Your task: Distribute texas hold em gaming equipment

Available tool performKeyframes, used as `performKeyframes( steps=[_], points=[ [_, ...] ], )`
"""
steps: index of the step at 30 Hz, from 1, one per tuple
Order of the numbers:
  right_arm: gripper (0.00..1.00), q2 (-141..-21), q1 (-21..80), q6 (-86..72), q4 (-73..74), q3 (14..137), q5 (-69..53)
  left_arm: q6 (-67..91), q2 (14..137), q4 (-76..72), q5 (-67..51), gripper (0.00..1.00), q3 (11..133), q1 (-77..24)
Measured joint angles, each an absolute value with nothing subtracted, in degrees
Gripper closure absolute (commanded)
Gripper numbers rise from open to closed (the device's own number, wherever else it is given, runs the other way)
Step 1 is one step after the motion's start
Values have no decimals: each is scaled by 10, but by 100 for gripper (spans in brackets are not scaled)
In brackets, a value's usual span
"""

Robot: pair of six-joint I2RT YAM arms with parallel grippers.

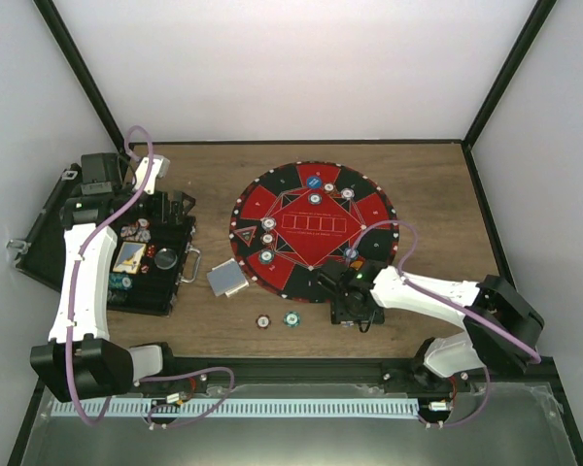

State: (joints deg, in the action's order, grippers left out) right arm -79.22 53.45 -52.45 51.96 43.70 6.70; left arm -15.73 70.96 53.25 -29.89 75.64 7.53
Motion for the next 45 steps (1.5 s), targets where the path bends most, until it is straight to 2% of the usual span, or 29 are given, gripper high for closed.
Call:
performKeyframes(
  steps=[10, 37, 45],
  points=[
    [31, -800, 535, -527, 483, 432, 52, -157, 710, 533, -298, 0, 756, 75],
    [72, -809, 535, -519, 462, 416, 43, -159, 710, 533, -298, 0, 756, 75],
    [73, -791, 535, -516, 505, 455, 48, -159, 710, 533, -298, 0, 756, 75]
  ],
)
